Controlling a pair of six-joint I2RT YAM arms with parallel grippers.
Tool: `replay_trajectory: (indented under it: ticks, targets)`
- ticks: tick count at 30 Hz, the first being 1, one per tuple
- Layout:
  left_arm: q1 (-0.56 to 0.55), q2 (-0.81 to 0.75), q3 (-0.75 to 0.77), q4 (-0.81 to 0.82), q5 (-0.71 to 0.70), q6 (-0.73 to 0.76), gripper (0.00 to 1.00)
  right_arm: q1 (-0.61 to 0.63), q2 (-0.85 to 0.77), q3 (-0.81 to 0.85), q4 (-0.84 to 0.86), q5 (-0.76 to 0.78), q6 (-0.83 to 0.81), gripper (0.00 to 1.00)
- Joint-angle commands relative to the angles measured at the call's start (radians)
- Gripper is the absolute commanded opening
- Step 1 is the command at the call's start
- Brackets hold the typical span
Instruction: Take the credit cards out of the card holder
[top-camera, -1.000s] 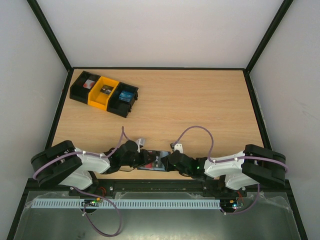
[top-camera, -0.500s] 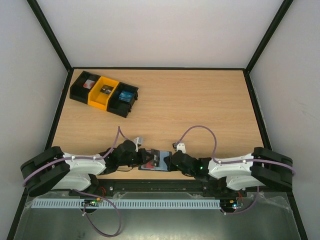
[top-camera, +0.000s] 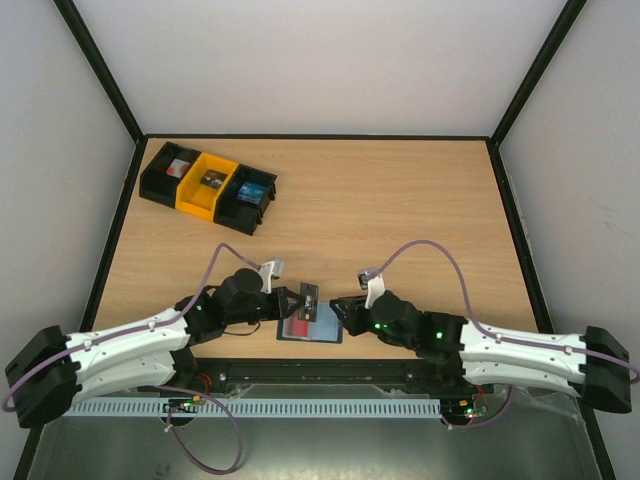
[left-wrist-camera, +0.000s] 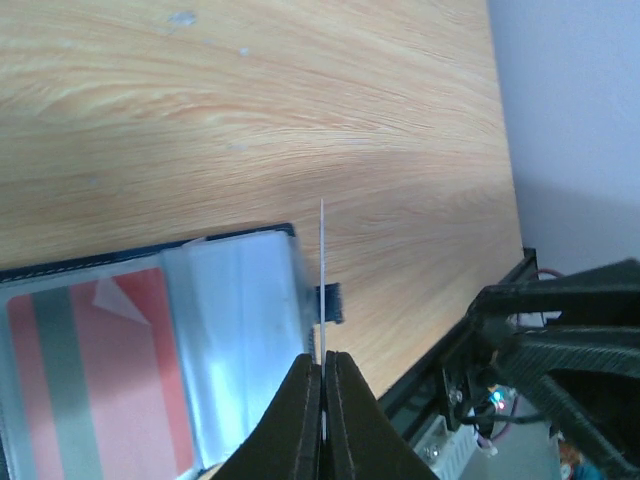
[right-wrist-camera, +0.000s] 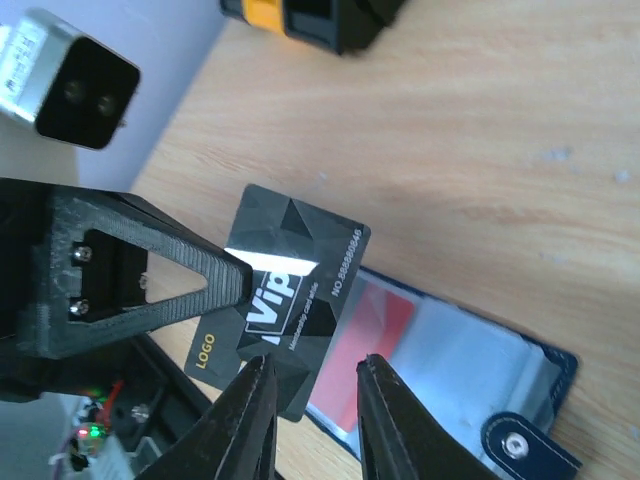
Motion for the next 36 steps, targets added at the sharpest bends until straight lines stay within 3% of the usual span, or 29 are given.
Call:
replay_trajectory:
  ticks: [1, 5, 10, 16, 22, 27, 36]
  targets:
    - [0.007, -0.088, 0.075, -0.122, 0.111, 0.140, 0.03, 0.007, -0.154, 0.038, -0.118, -0.005, -0.114, 0.24]
    - [0.004, -0.123, 0.125, -0.154, 0.213, 0.209, 0.03, 0.007, -0.237, 0.115, -0.168, -0.074, -0.169, 0.31]
    - [0.004, -0.133, 0.141, -0.151, 0.297, 0.256, 0.03, 0.007, -0.204, 0.227, -0.251, -0.146, -0.232, 0.49]
    - [-0.004, -0.154, 0.142, -0.151, 0.362, 0.311, 0.03, 0.006, -0.113, 0.342, -0.362, -0.144, -0.301, 0.55]
    - [-0.009, -0.182, 0.121, -0.123, 0.417, 0.350, 0.03, 0.006, -0.036, 0.357, -0.354, -0.196, -0.330, 0.54]
    - [-0.011, -0.179, 0.114, -0.119, 0.443, 0.377, 0.03, 0.004, -0.005, 0.337, -0.304, -0.270, -0.332, 0.45]
    - [-0.011, -0.187, 0.101, -0.086, 0.474, 0.392, 0.03, -0.007, -0.008, 0.297, -0.272, -0.369, -0.332, 0.39]
